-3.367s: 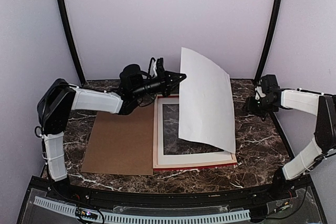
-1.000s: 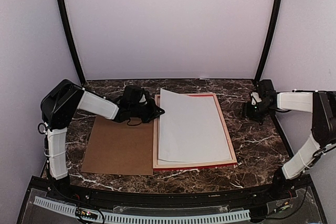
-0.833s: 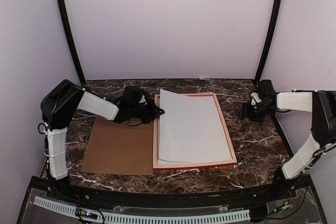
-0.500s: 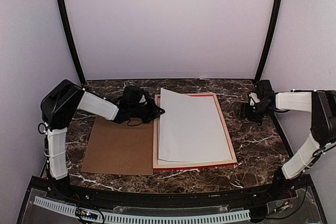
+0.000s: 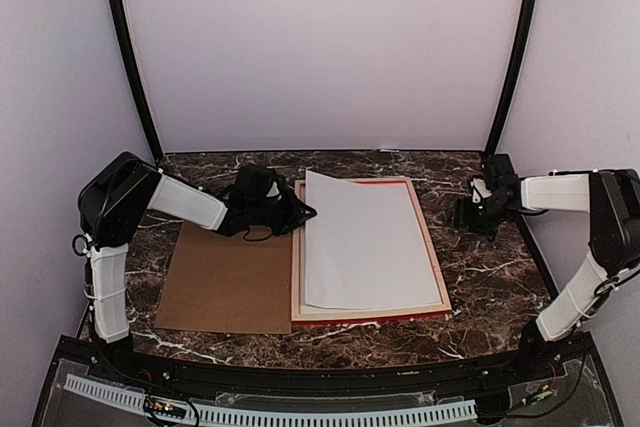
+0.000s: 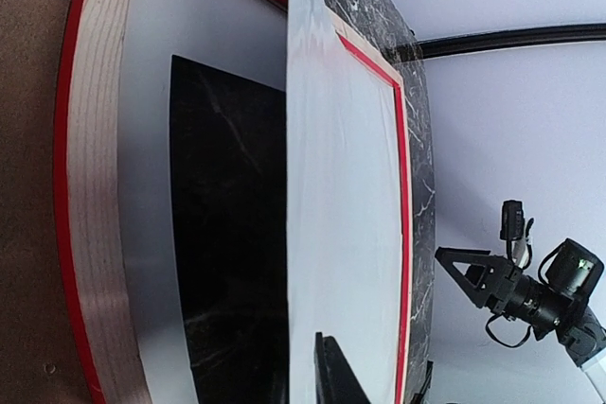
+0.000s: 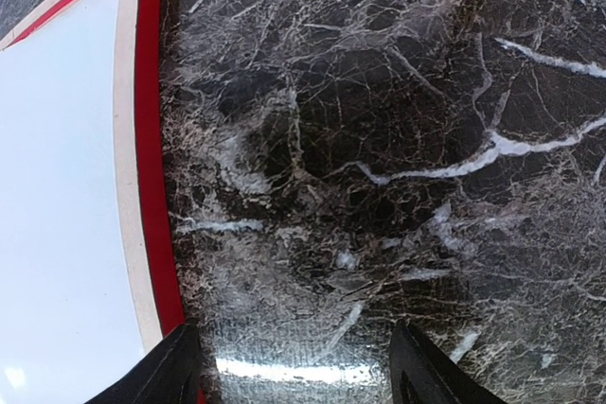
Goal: Put the photo into the frame
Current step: Place the photo on the mat board.
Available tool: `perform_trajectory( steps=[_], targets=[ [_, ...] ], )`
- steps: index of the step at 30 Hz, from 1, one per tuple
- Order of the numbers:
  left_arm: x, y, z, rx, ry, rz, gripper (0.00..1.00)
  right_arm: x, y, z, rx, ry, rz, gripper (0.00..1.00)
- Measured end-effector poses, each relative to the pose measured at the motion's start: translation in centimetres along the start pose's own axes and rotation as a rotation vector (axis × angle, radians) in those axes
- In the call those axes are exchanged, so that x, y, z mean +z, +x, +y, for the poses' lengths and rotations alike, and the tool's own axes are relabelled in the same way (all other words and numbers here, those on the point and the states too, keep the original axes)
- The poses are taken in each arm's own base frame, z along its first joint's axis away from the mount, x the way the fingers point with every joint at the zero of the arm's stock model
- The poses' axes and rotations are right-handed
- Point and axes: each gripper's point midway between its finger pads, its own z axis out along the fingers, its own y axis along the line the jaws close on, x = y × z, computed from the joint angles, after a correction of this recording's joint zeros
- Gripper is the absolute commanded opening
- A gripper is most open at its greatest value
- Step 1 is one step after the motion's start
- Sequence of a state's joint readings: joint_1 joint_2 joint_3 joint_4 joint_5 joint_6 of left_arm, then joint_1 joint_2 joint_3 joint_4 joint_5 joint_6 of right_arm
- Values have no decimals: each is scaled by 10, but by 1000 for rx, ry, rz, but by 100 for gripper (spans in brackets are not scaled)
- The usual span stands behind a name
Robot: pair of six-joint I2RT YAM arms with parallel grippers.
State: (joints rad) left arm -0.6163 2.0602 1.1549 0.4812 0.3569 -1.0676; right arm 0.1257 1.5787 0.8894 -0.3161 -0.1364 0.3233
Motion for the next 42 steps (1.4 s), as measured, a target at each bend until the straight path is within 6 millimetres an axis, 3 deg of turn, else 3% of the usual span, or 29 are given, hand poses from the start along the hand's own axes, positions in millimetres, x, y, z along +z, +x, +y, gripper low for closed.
perform_trajectory(
  steps=[4,10,23,30,36,39,42],
  targets=[
    [1,2,0,5,-2,3,25,0,-1,0,-1,-1,-2,69],
    [1,4,2,21,-16,12,51,0,0,1,-2,-2,-1,69],
    [-1,3,13,117,-117,30,63,3,4,9,-16,-13,11,70],
    [-21,-6,8,221,-199,-6,66,6,7,19,-33,-26,20,70],
    [-55,-29,-9,356,-290,-60,73,5,9,58,-91,-98,12,71],
    [-80,-42,-12,401,-335,-88,89,2,17,98,-149,-165,12,71],
    [-113,-64,-11,433,-398,-150,98,-3,25,149,-218,-249,14,71]
  ],
)
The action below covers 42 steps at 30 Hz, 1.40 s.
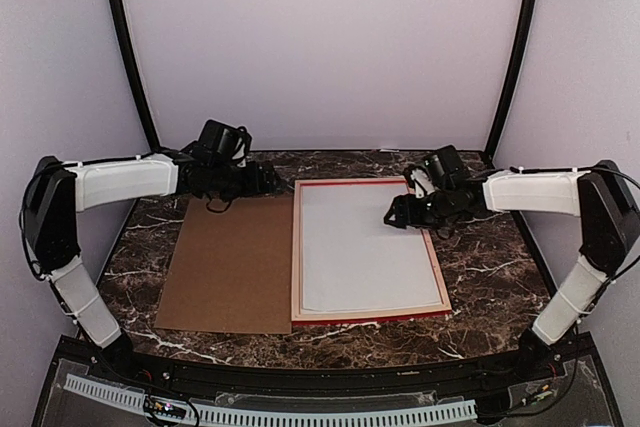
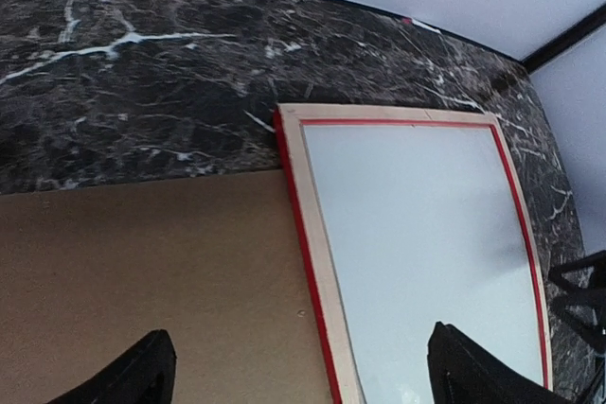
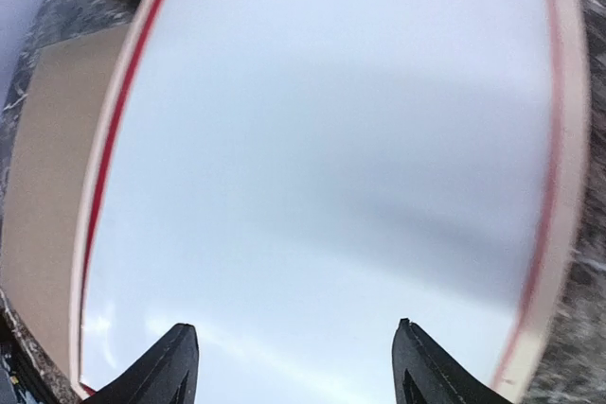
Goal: Put the photo into the frame
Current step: Place the photo on the mat board, then move the frame body to the center of the board.
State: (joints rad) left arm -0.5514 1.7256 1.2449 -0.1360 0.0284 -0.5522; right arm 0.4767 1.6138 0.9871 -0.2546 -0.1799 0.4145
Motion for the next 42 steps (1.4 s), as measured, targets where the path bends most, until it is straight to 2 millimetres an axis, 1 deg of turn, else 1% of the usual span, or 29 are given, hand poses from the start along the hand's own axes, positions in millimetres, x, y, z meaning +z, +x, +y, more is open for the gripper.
perform_trajectory(
  steps=[3,4,5,7,8,10,12,13,15,16,19,22,24,26,30,36,42],
  targets=[
    [-28,-15,27,7,-80,-51,99,13,-6,62,-77,-98,-2,71],
    [-36,-18,39,4,-106,-64,99,17,-7,76,-95,-118,0,72],
    [-43,-19,49,-3,-128,-71,99,23,-7,96,-118,-145,8,72],
    [-52,-17,72,-23,-168,-73,99,37,-7,132,-161,-196,20,72],
    [-55,-14,84,-39,-188,-67,99,42,-6,145,-175,-213,26,72],
    [-58,-4,109,-73,-222,-45,99,55,-3,178,-212,-254,42,72],
    [-60,8,131,-112,-248,-13,99,67,3,203,-239,-286,60,71],
    [-60,13,141,-131,-255,0,99,75,6,219,-257,-305,70,71],
    [-61,21,156,-167,-265,18,99,87,15,240,-279,-331,92,71],
    [-63,25,164,-188,-266,27,99,93,20,250,-292,-341,106,71],
    [-67,36,178,-244,-261,43,99,112,34,271,-318,-354,147,70],
    [-69,42,192,-290,-265,45,99,126,48,281,-334,-346,188,70],
    [-71,45,200,-309,-276,45,99,132,56,281,-336,-327,215,70],
    [-72,48,206,-324,-290,45,99,135,59,276,-335,-298,233,71],
    [-72,54,213,-342,-308,47,99,140,57,265,-329,-240,246,71],
    [-73,58,218,-346,-328,42,99,141,51,253,-326,-179,241,71],
    [-73,61,224,-347,-352,37,99,143,43,229,-325,-87,235,71]
  ],
)
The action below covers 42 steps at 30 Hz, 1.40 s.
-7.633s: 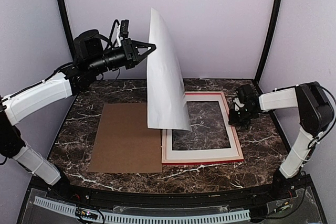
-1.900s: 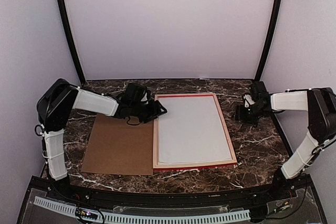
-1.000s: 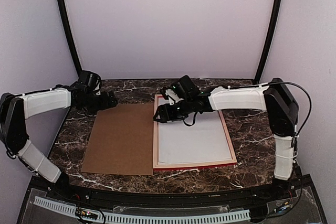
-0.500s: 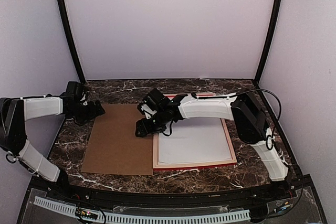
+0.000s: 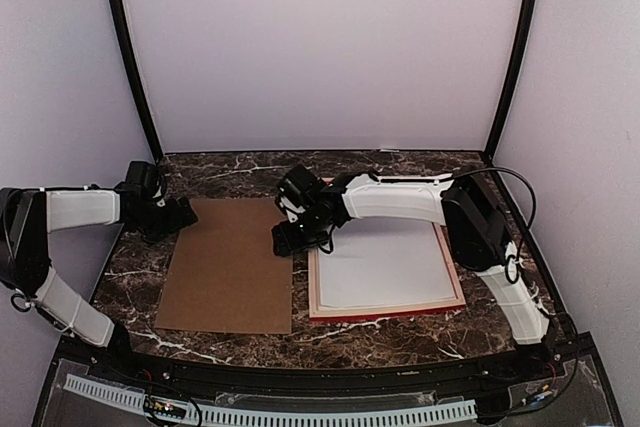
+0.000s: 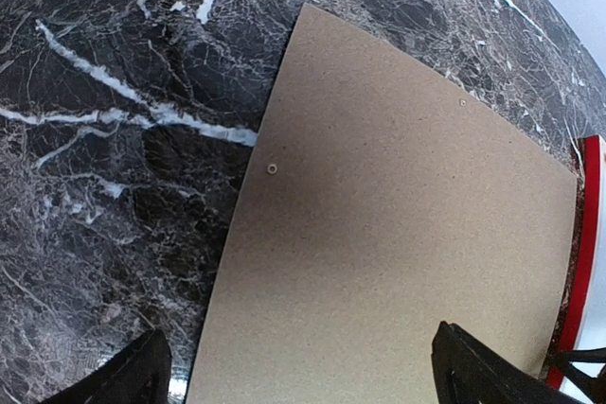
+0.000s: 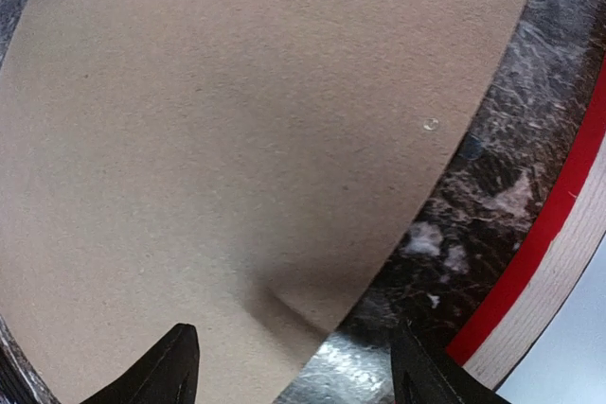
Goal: Put the photo into the frame
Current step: Move the frame body to the center of the board, then pick up the backboard from the center of the board.
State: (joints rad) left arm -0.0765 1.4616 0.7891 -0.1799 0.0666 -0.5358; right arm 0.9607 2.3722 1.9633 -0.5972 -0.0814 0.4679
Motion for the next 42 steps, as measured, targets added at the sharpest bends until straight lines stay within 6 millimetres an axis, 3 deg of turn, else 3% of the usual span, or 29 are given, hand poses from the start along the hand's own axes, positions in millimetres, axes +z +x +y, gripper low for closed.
perform_trajectory(
  steps=[6,14,18,29,35,42],
  targets=[
    [5,10,8,-1,-17,21,99,2,2,-21,20,44,12,71],
    [17,35,23,0,-49,73,97,4,0,-17,28,2,1,71],
    [18,35,22,10,-34,66,95,6,-2,-11,36,-39,-13,71],
    [15,44,2,6,107,86,87,8,-7,-1,82,-123,-42,70],
    [4,56,-7,-7,184,129,82,6,-9,-10,124,-131,-46,70],
    [-11,56,-26,-9,300,152,76,0,-10,-27,158,-113,-53,70]
  ],
)
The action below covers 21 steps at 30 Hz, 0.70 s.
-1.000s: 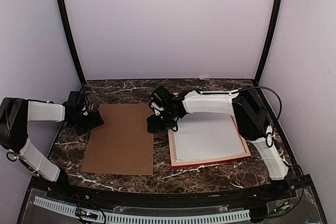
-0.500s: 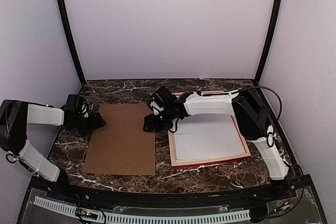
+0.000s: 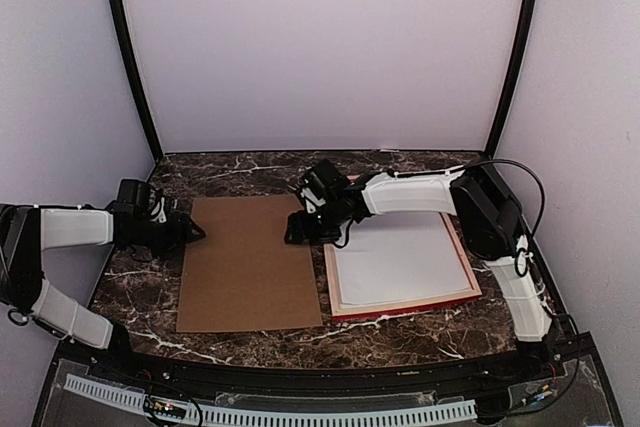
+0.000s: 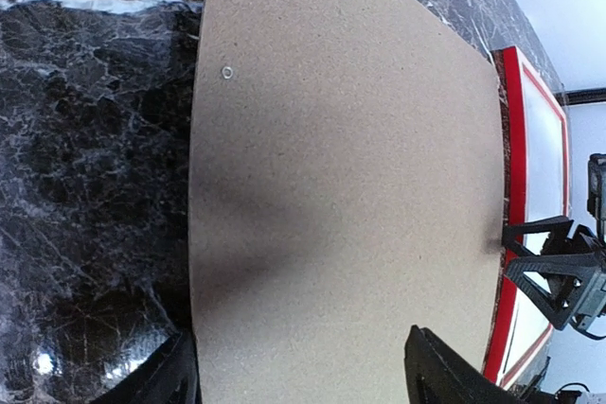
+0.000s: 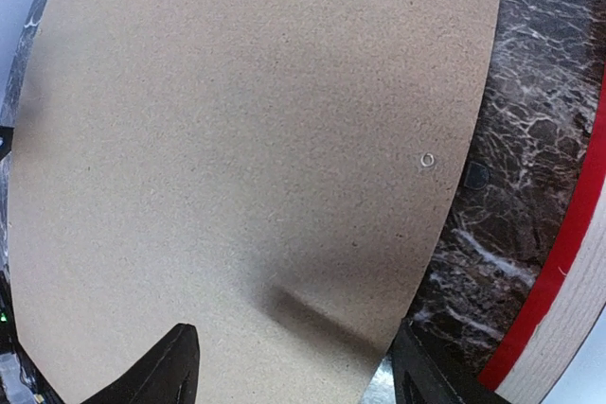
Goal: Put the photo into the frame
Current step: Pick up the backboard from the center of the board, then turn over the backboard.
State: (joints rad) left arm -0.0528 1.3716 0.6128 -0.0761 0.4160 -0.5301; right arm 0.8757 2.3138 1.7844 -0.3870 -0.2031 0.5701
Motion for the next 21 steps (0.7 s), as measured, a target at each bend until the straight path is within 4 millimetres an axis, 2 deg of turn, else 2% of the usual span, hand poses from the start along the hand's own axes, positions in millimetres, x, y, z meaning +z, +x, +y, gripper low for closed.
perform_trajectory(
  steps=[21],
  targets=[
    [-40,-25,-62,93,207,-60,70,-5,-2,-13,4,27,-6,70]
  ],
)
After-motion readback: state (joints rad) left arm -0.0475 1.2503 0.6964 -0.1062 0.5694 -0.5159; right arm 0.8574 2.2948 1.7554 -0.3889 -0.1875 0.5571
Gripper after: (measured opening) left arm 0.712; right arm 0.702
